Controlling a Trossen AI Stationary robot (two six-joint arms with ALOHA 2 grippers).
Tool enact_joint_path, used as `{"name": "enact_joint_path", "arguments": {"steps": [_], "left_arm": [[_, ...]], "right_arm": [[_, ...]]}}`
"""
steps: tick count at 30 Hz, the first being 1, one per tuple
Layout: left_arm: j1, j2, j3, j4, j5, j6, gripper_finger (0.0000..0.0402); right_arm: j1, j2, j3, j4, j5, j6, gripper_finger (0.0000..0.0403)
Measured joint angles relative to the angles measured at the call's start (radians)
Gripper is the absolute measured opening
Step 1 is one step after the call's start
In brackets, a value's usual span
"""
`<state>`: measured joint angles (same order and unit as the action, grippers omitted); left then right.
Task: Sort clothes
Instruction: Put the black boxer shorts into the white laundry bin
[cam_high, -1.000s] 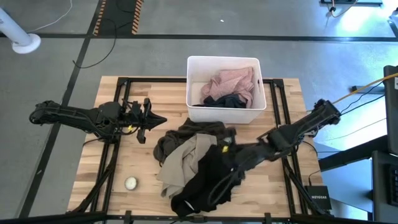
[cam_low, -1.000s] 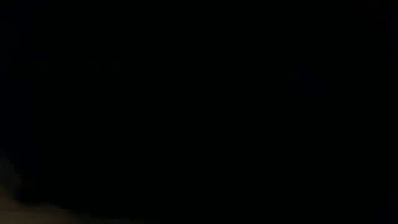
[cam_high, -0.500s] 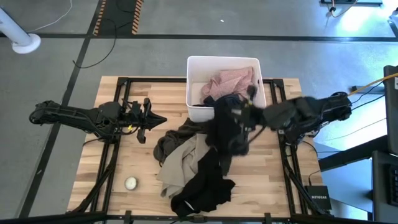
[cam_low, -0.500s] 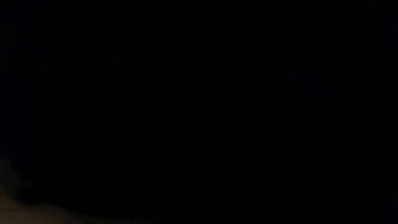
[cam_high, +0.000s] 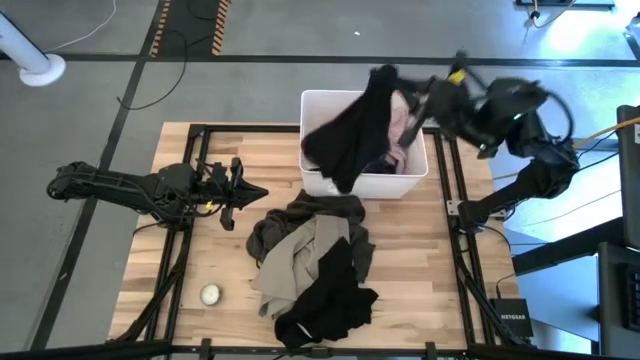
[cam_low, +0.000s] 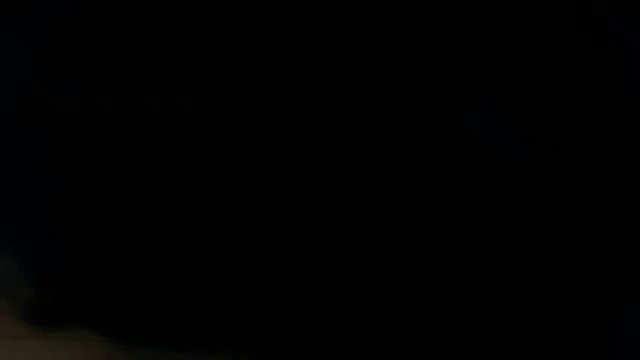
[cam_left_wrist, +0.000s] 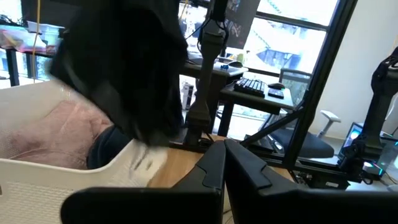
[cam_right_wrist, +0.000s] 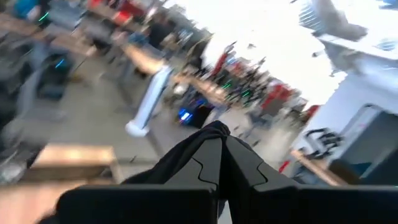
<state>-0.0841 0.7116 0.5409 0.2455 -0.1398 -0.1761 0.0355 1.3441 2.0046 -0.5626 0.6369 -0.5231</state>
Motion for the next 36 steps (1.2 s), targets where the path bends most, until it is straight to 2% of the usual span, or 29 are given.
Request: {"name": "enact_joint_path", "arguments": {"steps": [5,8,15,19,24,36], "left_arm": [[0.0,0.0,0.0,-0.001,0.0,0.0,0.0],[0.0,0.0,0.0,-0.001,0.0,0.0,0.0],[0.0,0.0,0.0,-0.002,0.0,0.01,0.0],[0.0,0.0,0.0,-0.002,0.0,0.011,0.0],[0.0,0.0,0.0,0.0,-0.001,0.009,0.0],[0.0,0.0,0.0,-0.003,-0.002,0.005,0.0]], "right_arm": [[-0.084,0.0,0.015,0.156,0.013,-0.091,0.0014],[-0.144,0.001,0.015,0.17,0.036,-0.112,0.0014],[-0.286,0.013,0.015,-0.075,0.048,0.001,0.0015],[-0.343,0.029,-0.001,-0.229,-0.009,0.091,0.0015],[-0.373,0.032,-0.1,-0.284,-0.075,0.156,0.0015],[-0.373,0.033,-0.385,-0.239,-0.128,0.235,0.0015]]}}
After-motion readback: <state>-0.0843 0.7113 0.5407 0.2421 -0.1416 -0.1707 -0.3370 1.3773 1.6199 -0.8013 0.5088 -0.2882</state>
